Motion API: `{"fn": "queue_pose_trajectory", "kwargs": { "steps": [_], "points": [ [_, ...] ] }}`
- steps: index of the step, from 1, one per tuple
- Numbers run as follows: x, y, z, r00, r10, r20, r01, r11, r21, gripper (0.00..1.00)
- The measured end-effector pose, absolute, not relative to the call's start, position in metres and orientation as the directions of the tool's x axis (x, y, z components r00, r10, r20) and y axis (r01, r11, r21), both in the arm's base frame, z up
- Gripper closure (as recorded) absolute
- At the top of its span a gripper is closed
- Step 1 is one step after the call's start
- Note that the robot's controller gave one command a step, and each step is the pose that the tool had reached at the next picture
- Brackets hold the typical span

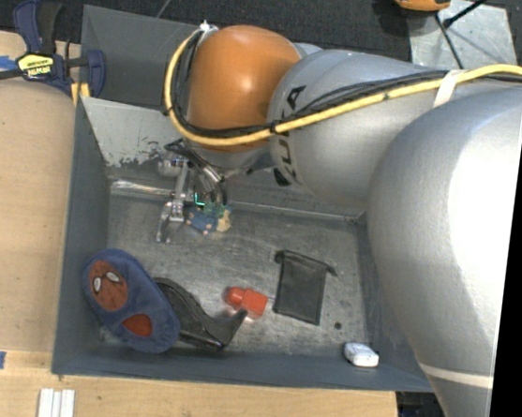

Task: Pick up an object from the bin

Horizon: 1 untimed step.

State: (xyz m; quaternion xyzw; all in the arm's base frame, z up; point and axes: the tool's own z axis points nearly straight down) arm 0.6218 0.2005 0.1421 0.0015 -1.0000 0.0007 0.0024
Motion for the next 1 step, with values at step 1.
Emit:
{"fn": "queue_pose_trajectory", "kwargs": {
  "steps": [1],
  "points": [
    [0.6168, 0.1453, 0.1, -0.992, 0.124, 0.002, 0.124, 0.992, -0.003, 0.0]
  ]
}}
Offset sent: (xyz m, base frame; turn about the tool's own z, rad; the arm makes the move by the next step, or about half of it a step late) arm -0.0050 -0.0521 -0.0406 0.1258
